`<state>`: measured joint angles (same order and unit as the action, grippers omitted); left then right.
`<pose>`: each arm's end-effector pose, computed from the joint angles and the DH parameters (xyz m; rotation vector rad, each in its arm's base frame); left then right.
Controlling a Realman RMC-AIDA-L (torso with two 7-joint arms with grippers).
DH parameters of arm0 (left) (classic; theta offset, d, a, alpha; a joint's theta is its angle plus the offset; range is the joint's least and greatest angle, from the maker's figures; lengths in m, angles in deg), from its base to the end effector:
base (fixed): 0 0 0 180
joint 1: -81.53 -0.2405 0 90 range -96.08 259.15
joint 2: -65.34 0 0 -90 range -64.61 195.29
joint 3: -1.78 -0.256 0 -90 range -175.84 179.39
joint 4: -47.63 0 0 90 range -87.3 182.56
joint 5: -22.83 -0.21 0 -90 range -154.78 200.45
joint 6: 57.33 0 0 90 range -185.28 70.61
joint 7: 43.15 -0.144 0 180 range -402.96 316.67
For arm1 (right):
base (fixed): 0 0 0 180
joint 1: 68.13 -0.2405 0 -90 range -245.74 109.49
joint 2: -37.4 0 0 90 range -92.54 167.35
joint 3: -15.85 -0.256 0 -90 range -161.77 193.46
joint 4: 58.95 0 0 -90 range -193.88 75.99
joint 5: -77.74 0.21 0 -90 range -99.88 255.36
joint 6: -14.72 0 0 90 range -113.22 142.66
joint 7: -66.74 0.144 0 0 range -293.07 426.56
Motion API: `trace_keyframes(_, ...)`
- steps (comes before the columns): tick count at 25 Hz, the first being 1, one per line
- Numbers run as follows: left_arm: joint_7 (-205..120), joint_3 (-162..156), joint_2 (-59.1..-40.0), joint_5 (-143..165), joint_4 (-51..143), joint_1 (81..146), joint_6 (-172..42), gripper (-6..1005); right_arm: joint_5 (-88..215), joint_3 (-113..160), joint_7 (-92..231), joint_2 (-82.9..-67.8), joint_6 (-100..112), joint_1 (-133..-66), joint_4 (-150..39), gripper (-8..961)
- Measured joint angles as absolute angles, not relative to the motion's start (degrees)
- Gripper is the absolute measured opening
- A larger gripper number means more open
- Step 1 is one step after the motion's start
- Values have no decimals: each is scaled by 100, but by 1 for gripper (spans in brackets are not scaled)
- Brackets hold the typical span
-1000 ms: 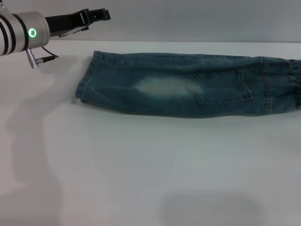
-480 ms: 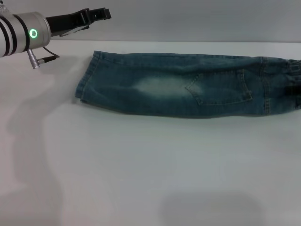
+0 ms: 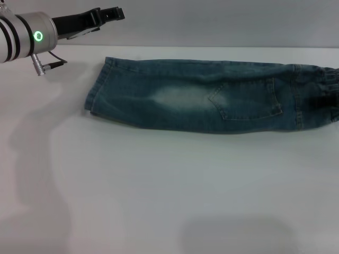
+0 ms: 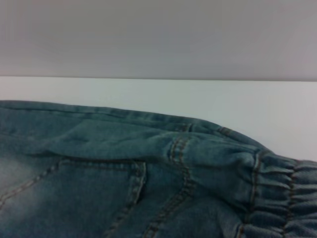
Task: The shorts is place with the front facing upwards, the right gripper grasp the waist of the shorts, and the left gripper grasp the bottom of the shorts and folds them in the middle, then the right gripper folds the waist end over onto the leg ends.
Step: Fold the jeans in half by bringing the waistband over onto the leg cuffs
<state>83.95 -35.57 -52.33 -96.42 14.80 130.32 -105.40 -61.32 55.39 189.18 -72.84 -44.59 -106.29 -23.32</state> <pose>-0.2168 0.4727 0.0246 -1.9688 -1.3843 -0.7146 0.3300 0.4110 0.0694 -2.1009 1.2895 0.1054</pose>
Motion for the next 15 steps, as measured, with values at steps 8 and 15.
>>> trace_keyframes(8,8394,-3557,-5233,-9642,1485,13031,-10523,829,-6136,5549,18854,-7335,-4480,-10668,-2341,678)
trace_keyframes(15,8299,-3557,-5234,-9627,1485,13031,-10518,829,-6120,5548,18722,-7353,-4528,-10667,-2344,578)
